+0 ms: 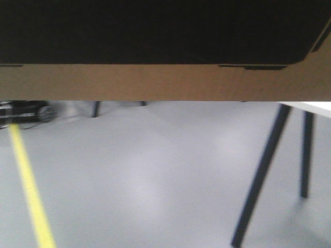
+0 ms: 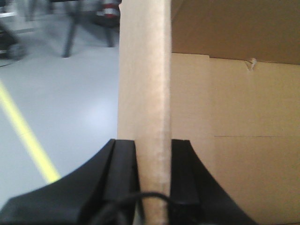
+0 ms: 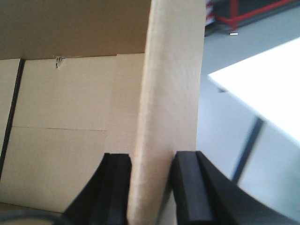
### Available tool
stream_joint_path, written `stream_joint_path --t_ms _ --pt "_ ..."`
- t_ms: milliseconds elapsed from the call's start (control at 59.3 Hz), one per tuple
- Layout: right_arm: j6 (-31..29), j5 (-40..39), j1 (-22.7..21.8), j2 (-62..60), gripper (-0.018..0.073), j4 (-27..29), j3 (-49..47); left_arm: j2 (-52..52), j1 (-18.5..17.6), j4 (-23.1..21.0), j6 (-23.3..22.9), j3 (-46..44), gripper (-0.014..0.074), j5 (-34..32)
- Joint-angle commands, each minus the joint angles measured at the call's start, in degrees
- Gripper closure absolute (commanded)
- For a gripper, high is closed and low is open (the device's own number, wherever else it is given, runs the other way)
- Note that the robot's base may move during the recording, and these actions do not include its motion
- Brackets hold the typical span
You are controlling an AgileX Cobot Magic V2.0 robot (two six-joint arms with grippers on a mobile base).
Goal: Grab box from left shelf to table start
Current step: 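Carry the box with both grippers toward the white table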
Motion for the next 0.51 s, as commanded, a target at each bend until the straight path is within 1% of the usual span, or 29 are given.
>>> stream_joint_path --t_ms 0,489 --pt "-0.4 -7.6 -0.6 1.1 0.0503 -8.5 -1.2 -0.7 0.1 3.0 -0.7 -2.6 0.0682 -11.6" --pt "-0.4 -7.6 -0.6 1.1 0.0503 -8.5 -1.2 -0.7 0.1 3.0 -0.7 -2.6 0.0682 -11.6"
